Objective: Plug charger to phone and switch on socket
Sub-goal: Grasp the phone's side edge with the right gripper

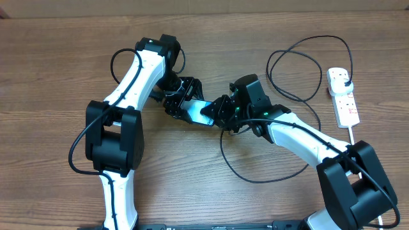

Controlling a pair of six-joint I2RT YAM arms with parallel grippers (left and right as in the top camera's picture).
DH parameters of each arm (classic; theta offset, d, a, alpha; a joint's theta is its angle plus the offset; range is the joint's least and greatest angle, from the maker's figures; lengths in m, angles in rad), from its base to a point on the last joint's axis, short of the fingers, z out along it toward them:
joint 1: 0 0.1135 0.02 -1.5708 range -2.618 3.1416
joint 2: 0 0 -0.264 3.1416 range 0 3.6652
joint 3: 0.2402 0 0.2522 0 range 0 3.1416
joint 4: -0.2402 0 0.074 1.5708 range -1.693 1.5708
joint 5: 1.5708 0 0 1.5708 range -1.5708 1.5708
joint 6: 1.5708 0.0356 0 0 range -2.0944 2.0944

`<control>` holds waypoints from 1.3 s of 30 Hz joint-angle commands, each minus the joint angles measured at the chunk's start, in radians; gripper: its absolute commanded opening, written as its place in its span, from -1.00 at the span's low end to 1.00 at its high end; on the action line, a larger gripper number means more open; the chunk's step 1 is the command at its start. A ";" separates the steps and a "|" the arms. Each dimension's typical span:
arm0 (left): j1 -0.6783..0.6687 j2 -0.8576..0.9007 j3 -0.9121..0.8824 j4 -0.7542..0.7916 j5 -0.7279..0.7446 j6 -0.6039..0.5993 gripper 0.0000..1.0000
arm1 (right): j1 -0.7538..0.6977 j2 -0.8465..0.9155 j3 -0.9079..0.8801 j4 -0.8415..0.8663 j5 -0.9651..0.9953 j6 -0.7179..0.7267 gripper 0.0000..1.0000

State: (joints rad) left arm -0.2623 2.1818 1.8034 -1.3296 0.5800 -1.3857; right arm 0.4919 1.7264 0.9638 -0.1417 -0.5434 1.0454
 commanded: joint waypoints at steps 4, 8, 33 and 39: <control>-0.009 0.003 0.027 -0.005 0.049 -0.010 0.37 | 0.006 0.001 0.019 0.011 0.015 0.029 -0.56; -0.009 0.003 0.027 -0.005 0.049 -0.006 0.38 | 0.008 0.001 0.019 0.025 0.011 0.029 -0.58; -0.008 0.003 0.027 -0.001 0.049 -0.006 1.00 | 0.006 0.001 0.019 0.045 0.007 0.084 -0.84; -0.005 0.003 0.027 0.000 0.048 -0.006 1.00 | -0.028 -0.007 0.019 0.055 -0.026 0.075 -0.92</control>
State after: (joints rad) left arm -0.2623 2.1822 1.8072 -1.3281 0.6136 -1.3888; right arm 0.4889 1.7294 0.9653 -0.1020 -0.5392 1.1278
